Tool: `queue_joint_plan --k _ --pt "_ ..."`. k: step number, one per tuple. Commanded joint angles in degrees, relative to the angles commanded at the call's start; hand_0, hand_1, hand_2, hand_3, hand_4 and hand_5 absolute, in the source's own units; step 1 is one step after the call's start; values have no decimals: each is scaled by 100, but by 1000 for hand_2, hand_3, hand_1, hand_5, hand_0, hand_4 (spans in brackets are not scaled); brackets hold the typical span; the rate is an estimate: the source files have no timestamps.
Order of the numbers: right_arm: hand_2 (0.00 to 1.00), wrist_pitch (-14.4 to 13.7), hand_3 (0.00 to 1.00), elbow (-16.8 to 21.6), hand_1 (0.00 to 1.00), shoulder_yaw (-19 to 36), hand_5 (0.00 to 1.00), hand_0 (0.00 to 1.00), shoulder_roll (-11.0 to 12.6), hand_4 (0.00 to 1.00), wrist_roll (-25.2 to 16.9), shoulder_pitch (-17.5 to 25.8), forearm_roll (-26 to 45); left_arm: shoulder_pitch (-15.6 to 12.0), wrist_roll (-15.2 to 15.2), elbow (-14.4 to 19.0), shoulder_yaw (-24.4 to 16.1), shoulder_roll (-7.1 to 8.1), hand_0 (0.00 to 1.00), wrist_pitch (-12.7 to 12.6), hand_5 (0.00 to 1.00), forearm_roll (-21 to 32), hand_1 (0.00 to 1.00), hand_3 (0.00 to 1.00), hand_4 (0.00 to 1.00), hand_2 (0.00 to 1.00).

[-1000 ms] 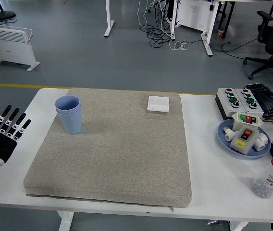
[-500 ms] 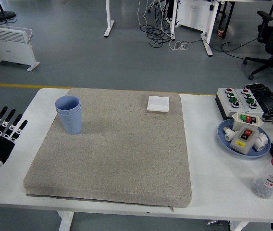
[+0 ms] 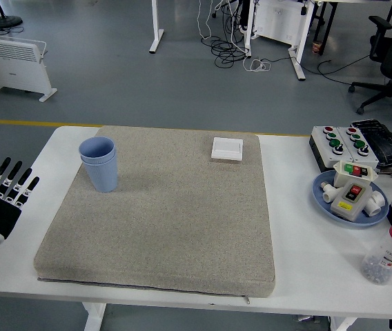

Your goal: Push cup pick cup insert cup

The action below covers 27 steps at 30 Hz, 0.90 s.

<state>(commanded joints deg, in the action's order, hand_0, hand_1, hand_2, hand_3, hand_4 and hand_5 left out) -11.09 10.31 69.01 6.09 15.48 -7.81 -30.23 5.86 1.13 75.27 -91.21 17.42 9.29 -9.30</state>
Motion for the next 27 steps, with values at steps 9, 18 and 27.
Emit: queue_joint_plan --k 9,18,27 --pt "670 -4 589 0 653 12 489 726 -10 134 -2 3 7 -33 -182 -37 -8 51 838 172 998 65 826 801 634 861" --pt "671 -12 589 0 654 21 489 725 -18 135 15 31 -38 -31 -279 -72 4 33 862 213 998 12 848 818 649 888" --pt "670 -15 589 0 653 24 491 726 -18 134 28 55 -77 -51 -290 -96 3 49 890 246 998 14 860 848 654 910"
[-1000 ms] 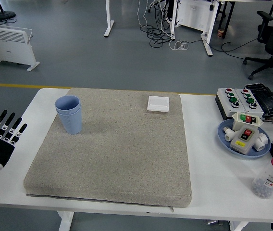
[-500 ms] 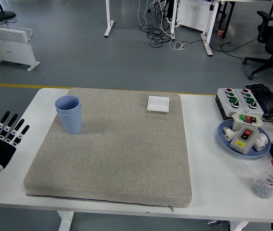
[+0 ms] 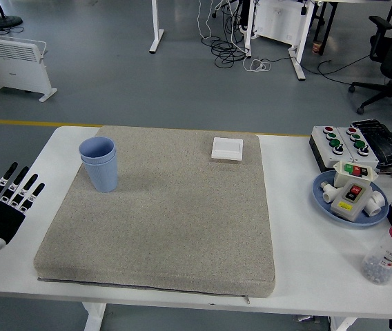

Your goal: Push cup pick cup insert cup

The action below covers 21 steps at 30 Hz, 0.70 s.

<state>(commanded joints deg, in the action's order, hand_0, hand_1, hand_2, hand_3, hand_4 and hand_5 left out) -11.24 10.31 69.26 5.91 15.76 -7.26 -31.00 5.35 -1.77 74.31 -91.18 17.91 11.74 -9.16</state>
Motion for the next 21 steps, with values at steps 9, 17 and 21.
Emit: queue_joint_plan --k 9,17,21 --pt "671 -2 589 0 653 5 492 726 -5 134 1 5 -13 9 69 44 27 10 938 -43 998 -69 889 853 656 937" --pt "671 5 590 0 653 15 492 726 -5 134 -12 -11 10 22 82 49 37 19 944 -34 998 -68 906 861 669 963" --pt "671 7 590 0 652 15 492 726 -3 134 -15 -19 24 35 125 52 46 24 954 -59 998 -48 917 874 674 976"
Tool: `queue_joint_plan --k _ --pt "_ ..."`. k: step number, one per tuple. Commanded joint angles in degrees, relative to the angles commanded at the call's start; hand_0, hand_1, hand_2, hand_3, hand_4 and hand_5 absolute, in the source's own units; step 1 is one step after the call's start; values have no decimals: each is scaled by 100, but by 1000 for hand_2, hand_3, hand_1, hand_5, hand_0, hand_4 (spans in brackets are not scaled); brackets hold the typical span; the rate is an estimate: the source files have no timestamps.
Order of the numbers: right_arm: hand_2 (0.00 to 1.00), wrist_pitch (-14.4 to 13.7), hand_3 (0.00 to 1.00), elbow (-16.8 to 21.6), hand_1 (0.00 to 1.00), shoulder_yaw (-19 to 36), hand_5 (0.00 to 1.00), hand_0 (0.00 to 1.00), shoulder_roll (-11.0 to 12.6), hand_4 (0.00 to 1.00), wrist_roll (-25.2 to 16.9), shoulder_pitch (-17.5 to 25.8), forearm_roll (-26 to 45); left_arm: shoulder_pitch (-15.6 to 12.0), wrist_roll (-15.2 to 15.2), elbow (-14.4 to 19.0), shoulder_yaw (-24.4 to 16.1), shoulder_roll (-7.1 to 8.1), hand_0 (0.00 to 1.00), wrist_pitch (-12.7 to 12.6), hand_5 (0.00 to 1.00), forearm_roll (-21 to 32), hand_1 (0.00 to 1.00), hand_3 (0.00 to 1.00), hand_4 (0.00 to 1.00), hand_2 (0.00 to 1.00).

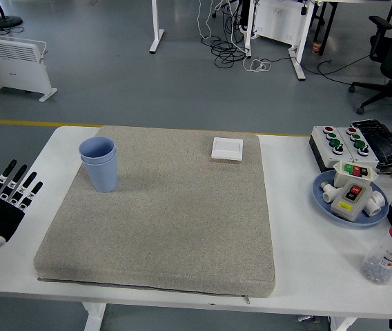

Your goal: Push cup pick cup insert cup

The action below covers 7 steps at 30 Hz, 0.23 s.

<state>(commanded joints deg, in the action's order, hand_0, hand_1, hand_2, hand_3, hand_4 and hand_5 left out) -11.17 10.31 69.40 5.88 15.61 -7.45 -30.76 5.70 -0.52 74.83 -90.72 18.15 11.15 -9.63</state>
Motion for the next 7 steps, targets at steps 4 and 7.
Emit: queue_joint_plan --k 4,7 --pt "671 0 590 0 653 -5 492 726 1 134 -1 -7 15 11 -22 6 6 4 968 -26 998 -9 944 931 680 996" --pt "671 0 590 0 653 -9 492 726 4 134 -2 -12 26 17 -69 6 10 6 968 -35 998 -36 944 931 680 996"
